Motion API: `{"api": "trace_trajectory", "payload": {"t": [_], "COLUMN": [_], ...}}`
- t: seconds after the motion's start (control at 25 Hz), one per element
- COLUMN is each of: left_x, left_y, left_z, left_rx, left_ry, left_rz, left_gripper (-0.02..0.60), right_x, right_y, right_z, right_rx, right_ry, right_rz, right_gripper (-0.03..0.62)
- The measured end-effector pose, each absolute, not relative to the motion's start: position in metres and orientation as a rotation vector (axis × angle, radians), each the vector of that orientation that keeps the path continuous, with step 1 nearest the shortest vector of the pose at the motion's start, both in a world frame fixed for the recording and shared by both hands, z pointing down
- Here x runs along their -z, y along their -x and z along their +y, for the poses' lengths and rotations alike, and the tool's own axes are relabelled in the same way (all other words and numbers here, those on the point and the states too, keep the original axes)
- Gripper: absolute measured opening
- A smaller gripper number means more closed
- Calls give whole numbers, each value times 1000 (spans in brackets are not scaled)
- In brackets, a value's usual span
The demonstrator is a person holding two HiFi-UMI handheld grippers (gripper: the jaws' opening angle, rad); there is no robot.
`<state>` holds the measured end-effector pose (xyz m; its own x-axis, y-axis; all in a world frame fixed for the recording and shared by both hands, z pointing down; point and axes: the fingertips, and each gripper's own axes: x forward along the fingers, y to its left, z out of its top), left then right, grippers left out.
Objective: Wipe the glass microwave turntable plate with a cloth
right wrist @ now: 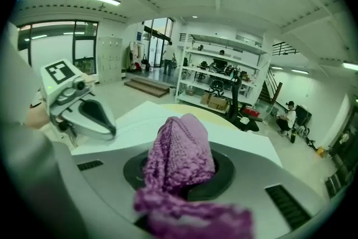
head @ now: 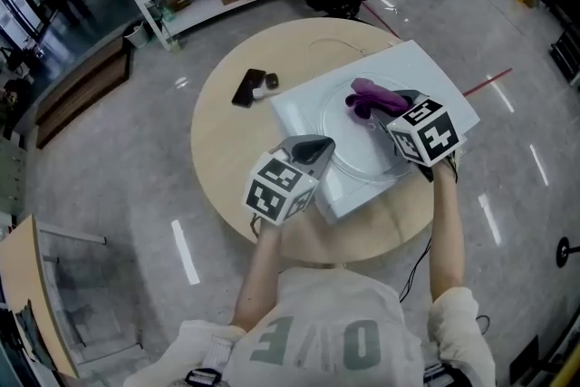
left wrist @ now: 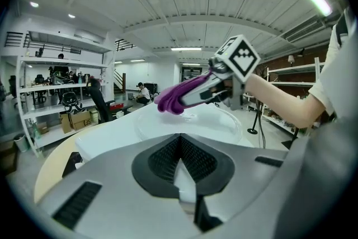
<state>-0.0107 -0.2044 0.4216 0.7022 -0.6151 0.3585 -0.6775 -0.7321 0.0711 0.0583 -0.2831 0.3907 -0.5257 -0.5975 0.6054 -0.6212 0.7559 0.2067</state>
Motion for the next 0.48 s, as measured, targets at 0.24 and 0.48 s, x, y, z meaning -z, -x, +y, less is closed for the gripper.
{"api": "trace_trajectory", "payload": {"t": [0.24, 0.48], "left_x": [-420, -419], "left_y": [9, 12], "left_z": [-204, -205], "left_rx": [-462, -470], "left_ry": [-2709, -2711], "left_rz": [-1041, -1060], "left_gripper": [2, 2], "right_x": [-403, -408], "right_y": [-69, -66], "right_z": [-339, -335], "right_rx": [-22, -16], "right_ry": [-992, -1001], "right_rz": [-2134, -2130], "right_gripper": [57, 57]}}
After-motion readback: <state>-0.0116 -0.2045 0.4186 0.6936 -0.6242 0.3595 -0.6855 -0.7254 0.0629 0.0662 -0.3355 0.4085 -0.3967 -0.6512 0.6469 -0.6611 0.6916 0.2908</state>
